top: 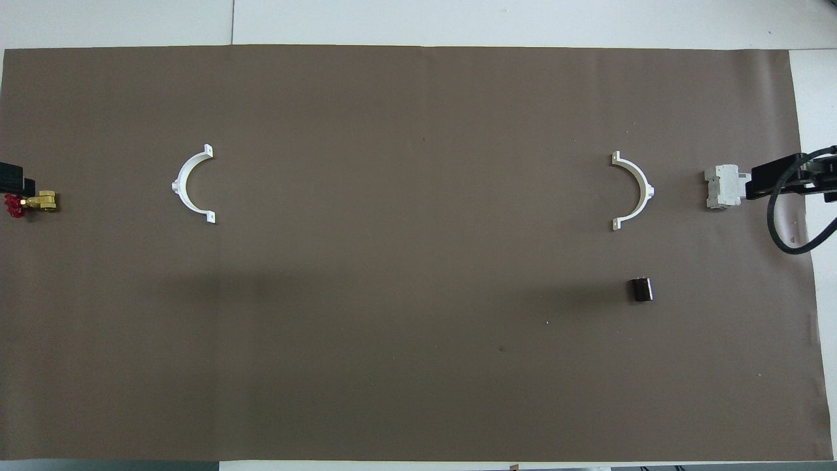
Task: Assemble drain pipe with both arms
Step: 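Reach the right gripper down to the white half-ring nearer it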
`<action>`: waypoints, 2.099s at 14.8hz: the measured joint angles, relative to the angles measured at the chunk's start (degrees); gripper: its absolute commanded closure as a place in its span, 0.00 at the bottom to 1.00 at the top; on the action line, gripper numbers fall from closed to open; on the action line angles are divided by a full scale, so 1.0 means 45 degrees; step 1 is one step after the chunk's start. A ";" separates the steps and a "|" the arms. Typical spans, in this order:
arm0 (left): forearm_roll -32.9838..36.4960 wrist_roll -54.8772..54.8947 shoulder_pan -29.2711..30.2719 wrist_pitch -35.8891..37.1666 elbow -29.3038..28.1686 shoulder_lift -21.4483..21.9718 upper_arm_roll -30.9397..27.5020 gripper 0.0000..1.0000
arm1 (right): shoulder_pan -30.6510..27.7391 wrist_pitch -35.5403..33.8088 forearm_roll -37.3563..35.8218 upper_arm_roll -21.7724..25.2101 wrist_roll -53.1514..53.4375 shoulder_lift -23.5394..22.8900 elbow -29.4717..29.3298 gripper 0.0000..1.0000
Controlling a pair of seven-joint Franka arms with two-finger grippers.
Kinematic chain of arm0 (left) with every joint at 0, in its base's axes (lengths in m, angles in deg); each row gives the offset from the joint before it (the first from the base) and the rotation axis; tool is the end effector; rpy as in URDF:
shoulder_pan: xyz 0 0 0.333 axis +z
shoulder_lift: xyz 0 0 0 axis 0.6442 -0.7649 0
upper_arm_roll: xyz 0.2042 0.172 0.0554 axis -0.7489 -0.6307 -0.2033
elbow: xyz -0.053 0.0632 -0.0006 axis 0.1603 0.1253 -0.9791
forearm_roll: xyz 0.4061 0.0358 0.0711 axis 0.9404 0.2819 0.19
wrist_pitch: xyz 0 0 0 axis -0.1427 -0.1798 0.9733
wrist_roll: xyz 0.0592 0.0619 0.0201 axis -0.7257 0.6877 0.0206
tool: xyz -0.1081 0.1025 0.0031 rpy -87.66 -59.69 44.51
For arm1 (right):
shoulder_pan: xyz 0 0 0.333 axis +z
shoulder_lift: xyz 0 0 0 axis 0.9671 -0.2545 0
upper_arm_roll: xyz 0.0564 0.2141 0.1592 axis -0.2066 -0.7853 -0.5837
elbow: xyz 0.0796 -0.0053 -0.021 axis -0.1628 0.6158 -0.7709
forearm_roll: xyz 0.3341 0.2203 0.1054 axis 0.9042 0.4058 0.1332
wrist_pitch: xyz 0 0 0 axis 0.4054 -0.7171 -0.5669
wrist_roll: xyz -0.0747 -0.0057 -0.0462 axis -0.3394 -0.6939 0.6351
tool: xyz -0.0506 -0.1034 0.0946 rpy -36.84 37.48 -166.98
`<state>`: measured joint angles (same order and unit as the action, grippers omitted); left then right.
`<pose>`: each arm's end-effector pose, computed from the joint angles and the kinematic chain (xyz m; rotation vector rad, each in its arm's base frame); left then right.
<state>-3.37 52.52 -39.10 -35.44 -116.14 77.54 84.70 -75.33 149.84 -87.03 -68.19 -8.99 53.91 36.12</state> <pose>0.5877 0.0601 0.5144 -3.1366 0.0041 -0.0695 0.5758 -0.0388 0.5318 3.1210 -0.1025 -0.0207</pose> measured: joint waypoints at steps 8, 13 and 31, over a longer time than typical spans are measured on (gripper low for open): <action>0.0000 0.0000 0.0000 -0.0001 0.0000 0.0000 0.0000 0.00 | 0.0062 0.0352 0.0000 -0.0032 -0.0023 0.0008 0.0188 0.00; 0.0000 0.0000 0.0000 -0.0001 0.0000 0.0000 0.0000 0.00 | 0.0116 0.3134 0.0001 -0.0139 -0.0064 -0.0165 0.2099 0.00; 0.0000 0.0000 0.0000 0.0429 -0.0056 0.0047 0.0002 0.00 | -0.0228 1.0636 0.0214 -0.0096 -0.1949 -0.4590 0.4740 0.38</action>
<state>-3.37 52.52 -39.11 -33.51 -116.39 77.75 84.71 -76.36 197.70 -86.06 -68.62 -17.76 33.26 57.45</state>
